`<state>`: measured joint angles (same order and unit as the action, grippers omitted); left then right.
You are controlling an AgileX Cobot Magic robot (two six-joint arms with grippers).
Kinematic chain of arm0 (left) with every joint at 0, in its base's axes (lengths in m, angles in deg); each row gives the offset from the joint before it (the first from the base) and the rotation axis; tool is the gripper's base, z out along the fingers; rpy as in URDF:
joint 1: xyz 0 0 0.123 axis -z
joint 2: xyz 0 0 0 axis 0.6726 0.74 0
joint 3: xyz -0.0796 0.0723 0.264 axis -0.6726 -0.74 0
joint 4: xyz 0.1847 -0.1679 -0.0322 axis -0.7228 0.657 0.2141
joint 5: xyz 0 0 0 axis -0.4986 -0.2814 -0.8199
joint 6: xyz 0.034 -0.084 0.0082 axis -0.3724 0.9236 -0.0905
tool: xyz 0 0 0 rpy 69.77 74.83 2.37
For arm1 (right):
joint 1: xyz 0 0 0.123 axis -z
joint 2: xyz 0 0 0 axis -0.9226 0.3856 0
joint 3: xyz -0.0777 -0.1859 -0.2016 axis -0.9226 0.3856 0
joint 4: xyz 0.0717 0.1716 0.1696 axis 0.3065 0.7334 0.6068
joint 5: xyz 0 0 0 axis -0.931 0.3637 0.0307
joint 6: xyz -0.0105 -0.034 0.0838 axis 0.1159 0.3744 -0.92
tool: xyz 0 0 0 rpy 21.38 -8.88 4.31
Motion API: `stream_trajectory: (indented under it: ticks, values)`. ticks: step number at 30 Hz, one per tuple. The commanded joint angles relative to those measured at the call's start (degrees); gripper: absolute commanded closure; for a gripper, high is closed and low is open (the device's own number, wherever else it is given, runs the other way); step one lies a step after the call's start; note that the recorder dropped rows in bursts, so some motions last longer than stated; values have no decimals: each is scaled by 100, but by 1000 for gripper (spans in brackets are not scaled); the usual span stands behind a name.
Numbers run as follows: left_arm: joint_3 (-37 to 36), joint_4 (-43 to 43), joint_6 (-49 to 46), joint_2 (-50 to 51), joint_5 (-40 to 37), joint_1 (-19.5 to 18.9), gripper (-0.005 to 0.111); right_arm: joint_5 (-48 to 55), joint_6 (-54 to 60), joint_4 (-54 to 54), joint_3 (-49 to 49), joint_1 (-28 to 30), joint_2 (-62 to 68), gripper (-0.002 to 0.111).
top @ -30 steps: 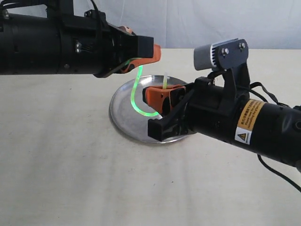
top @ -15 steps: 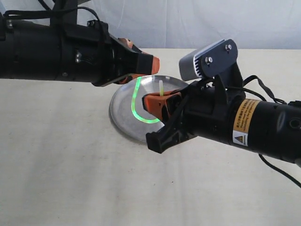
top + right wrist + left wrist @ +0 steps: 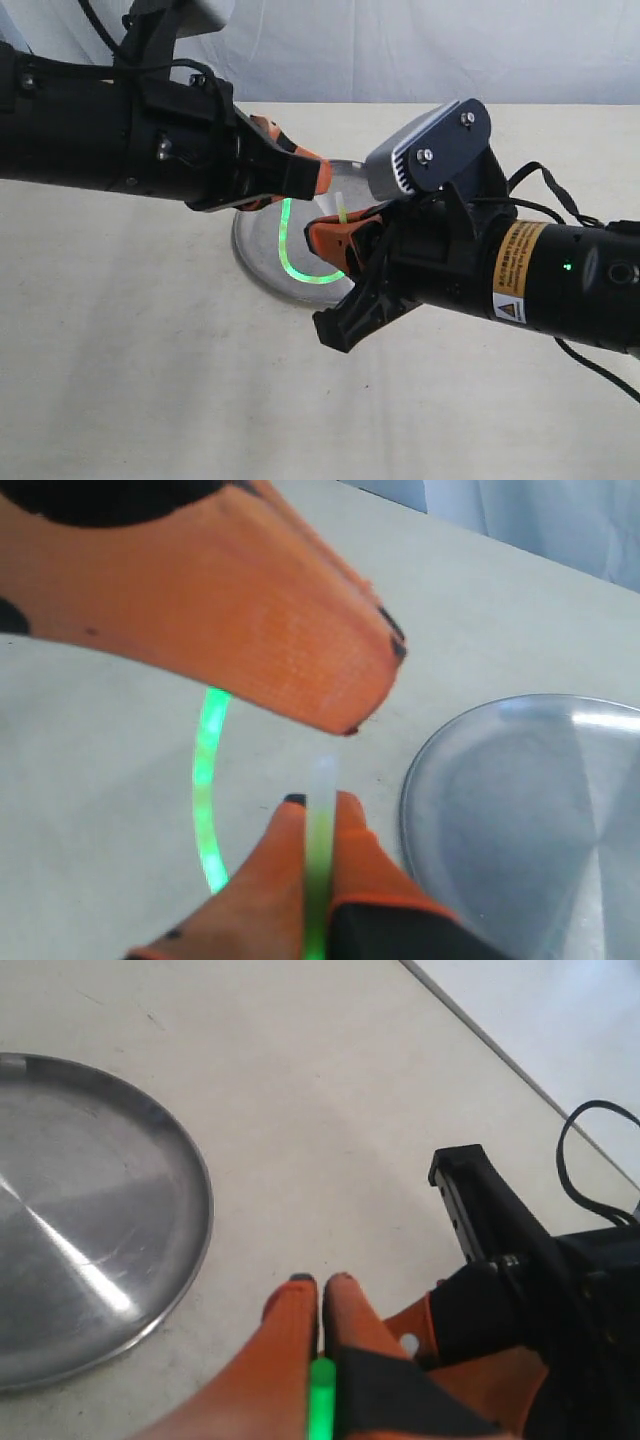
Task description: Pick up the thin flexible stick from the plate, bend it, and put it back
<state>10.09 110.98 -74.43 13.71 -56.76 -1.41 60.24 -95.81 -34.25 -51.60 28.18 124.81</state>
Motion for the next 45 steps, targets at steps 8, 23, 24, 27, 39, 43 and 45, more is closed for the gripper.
stream_trajectory:
  ticks: [8,23,24,27,39,43,45]
  values:
    - [1,-494,150,-9,-656,38,107,217,57,-108,-9,-30,29,109]
    - [1,-955,168,-9,-1033,38,107,217,57,-154,-9,-30,29,109]
    - [1,-980,168,-9,-1033,38,107,217,57,-257,-9,-30,29,109]
    - [1,-1149,168,-9,-1085,38,107,238,57,-460,-9,-30,29,109]
    - [1,-1636,318,-9,-1285,38,107,304,32,-1027,-9,-30,29,109]
    - [1,-1812,308,-9,-1417,38,107,264,34,-1238,-9,-30,29,109]
    - [1,-1915,308,-9,-1458,38,107,276,8,-1420,-9,-30,29,109]
